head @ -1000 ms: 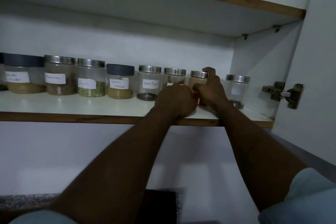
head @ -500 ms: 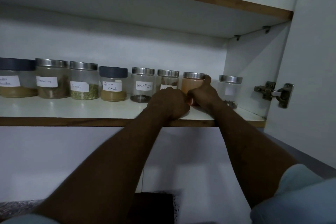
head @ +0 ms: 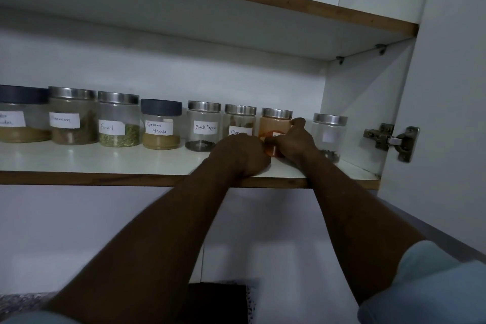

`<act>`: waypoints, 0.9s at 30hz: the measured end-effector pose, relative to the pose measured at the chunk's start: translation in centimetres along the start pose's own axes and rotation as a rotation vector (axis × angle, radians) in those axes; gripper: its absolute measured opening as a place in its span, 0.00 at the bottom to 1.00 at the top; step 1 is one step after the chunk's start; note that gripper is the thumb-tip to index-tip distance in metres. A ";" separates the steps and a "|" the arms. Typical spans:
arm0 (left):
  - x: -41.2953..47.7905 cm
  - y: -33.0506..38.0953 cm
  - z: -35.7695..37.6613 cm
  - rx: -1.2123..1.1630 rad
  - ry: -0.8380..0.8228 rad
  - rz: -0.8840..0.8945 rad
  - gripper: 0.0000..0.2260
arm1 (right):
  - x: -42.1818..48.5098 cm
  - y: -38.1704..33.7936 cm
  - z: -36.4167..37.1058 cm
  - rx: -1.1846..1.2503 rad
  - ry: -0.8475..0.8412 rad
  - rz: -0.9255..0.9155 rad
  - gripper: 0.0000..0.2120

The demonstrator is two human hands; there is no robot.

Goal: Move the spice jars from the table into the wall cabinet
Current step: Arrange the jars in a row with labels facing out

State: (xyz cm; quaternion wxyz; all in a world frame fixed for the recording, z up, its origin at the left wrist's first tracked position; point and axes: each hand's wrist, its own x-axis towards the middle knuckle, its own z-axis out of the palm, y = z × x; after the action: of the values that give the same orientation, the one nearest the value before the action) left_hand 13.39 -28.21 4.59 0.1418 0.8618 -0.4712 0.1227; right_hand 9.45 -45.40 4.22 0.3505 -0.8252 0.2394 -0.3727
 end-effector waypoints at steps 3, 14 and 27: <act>0.0 -0.1 0.0 0.014 -0.006 0.004 0.20 | 0.1 -0.1 0.0 0.052 -0.003 0.011 0.45; 0.4 -0.1 0.2 0.004 -0.017 -0.004 0.20 | -0.5 -0.3 -0.1 -0.014 -0.013 -0.022 0.41; 0.0 -0.2 0.2 -0.041 0.065 0.029 0.17 | -2.3 -1.5 -1.4 -0.126 0.346 -0.113 0.33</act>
State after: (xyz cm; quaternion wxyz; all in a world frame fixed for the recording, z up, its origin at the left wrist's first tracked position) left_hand 13.54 -28.17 4.37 0.1728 0.8475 -0.4812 0.1430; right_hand 7.15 -43.54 4.99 0.2302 -0.7812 0.2724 -0.5123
